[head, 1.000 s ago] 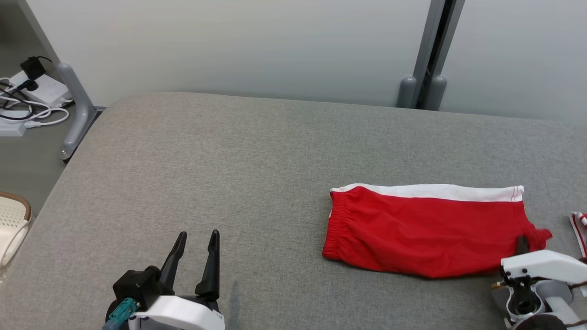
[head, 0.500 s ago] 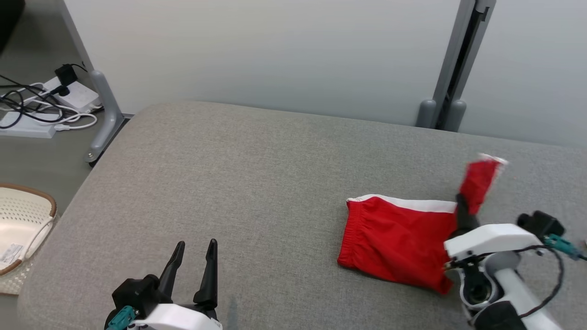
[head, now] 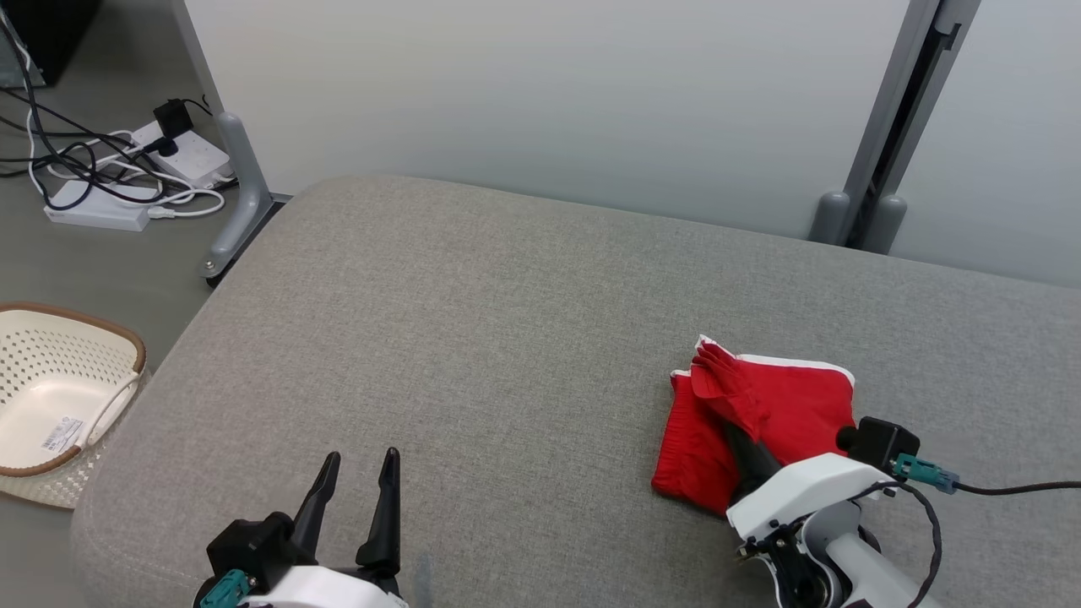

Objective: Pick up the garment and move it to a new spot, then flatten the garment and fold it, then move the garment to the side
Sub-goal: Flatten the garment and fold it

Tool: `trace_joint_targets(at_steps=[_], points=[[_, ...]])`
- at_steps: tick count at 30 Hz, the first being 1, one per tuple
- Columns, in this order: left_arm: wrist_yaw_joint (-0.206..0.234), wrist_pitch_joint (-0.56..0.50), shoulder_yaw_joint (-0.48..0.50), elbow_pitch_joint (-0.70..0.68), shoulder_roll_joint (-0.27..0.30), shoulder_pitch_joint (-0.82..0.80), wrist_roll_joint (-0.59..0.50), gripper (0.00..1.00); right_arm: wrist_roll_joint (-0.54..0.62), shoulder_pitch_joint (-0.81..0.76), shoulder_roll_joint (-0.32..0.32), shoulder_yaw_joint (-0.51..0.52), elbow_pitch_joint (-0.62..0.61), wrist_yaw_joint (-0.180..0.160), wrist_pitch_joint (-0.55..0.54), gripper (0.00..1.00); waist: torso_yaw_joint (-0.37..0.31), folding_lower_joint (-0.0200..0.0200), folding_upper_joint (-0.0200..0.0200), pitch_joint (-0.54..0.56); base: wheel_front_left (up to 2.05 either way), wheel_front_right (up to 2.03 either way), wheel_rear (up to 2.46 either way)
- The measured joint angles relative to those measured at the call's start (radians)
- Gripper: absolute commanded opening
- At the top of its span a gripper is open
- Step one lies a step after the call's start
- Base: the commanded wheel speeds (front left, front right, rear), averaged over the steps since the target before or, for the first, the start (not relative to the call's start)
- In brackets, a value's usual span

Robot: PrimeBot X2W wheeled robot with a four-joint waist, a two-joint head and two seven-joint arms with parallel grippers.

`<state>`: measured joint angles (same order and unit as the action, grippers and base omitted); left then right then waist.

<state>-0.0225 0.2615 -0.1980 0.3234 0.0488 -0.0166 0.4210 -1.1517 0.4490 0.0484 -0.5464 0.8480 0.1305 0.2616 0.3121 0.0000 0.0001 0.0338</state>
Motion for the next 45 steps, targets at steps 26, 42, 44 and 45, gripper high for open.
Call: trace_joint_targets(at_steps=[26, 42, 44, 45], points=[[0.002, 0.0, -0.009, 0.011, 0.0, 0.0, 0.012, 1.0, -0.079, 0.043, 0.0, -0.34, 0.047, 0.0, -0.001, 1.0, 0.026, 0.0, -0.0001, -0.015, 0.0, 0.0, 0.0], [0.0, 0.0, -0.002, 0.016, 0.0, 0.0, 0.008, 1.0, -0.109, 0.055, 0.0, -0.497, 0.081, 0.0, -0.002, 1.0, 0.014, -0.0001, 0.0, -0.013, 0.0, 0.0, 0.0], [-0.003, 0.0, 0.0, 0.012, 0.0, 0.0, 0.003, 1.0, -0.114, 0.069, -0.001, -0.493, 0.073, 0.0, -0.002, 1.0, 0.0, 0.0, 0.0, -0.01, 0.0, 0.0, 0.0], [-0.004, 0.0, 0.002, 0.01, 0.0, 0.0, 0.001, 1.0, -0.109, 0.078, -0.001, -0.487, 0.069, 0.0, -0.001, 1.0, -0.008, 0.0, 0.0, -0.008, 0.0, 0.0, 0.0]])
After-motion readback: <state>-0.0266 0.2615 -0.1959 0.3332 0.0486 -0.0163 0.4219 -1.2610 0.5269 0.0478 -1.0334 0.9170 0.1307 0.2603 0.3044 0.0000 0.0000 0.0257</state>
